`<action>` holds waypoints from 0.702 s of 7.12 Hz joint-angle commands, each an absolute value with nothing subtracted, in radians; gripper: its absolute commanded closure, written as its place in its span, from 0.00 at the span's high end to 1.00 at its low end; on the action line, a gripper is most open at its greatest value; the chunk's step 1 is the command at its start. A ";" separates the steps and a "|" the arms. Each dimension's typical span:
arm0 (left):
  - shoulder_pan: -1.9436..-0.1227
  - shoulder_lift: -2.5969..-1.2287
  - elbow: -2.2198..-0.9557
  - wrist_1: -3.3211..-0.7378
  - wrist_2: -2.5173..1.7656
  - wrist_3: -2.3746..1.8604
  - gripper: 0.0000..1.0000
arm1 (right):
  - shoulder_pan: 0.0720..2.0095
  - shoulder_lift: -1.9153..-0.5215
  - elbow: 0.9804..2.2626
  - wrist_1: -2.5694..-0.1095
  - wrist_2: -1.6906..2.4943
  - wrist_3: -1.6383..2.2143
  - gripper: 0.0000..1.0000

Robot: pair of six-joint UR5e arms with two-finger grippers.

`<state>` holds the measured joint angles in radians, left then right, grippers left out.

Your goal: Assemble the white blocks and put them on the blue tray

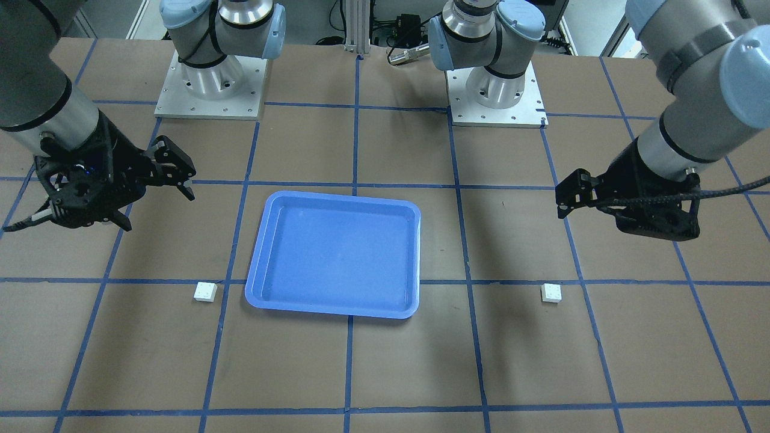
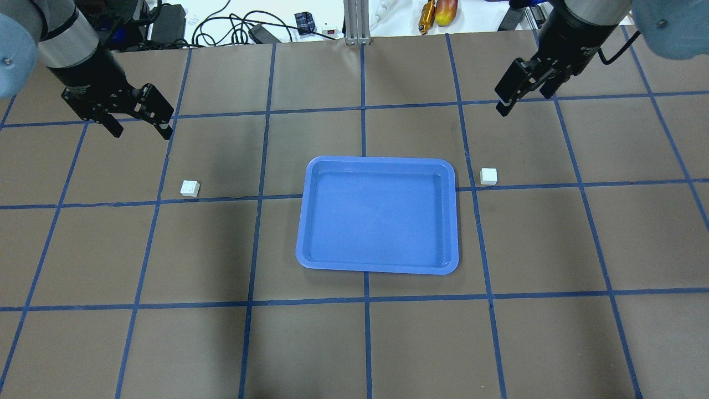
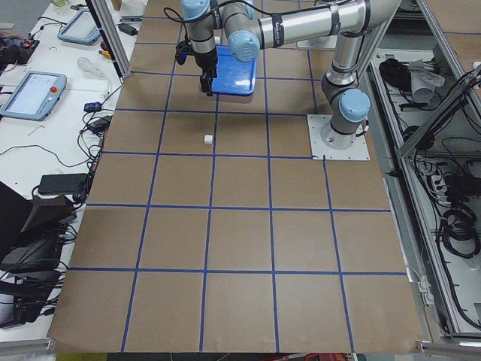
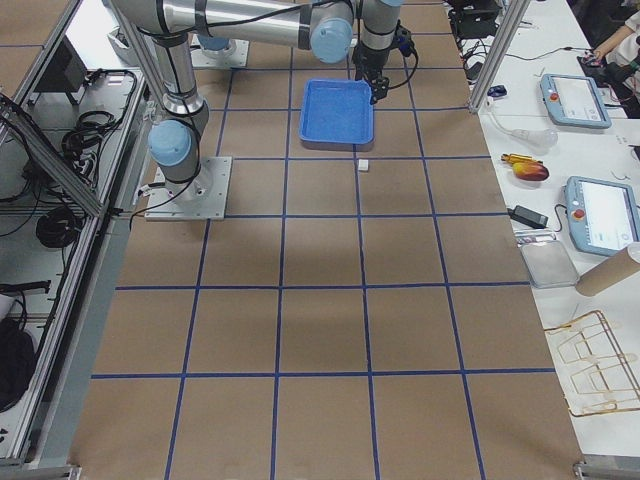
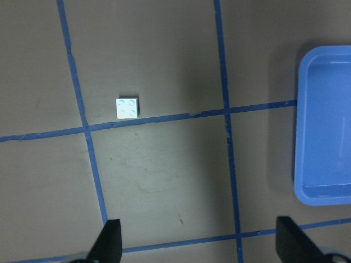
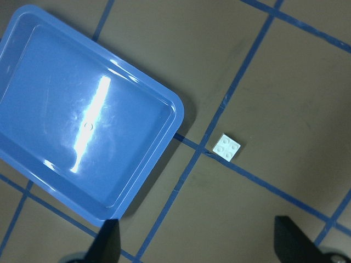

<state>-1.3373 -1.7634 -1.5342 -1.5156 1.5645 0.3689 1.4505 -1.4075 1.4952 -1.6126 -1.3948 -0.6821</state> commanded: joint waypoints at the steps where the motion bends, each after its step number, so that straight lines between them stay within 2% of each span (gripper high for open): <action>1: -1.324 -1.877 -1.590 -1.368 1.566 0.388 1.00 | 1.437 -1.378 1.499 -1.624 -1.290 -1.102 1.00; 3: -1.324 -1.955 -1.640 -1.280 1.569 0.390 1.00 | 1.402 -1.295 1.497 -1.623 -1.287 -1.413 1.00; 5: -1.324 -2.009 -1.641 -1.241 1.603 0.475 1.00 | 1.280 -1.228 1.499 -1.626 -1.189 -1.718 1.00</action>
<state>-1.3238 -1.9753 -1.6369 -1.2728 1.5777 0.4291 1.3529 -1.2717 1.4975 -1.6256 -1.2482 -1.5340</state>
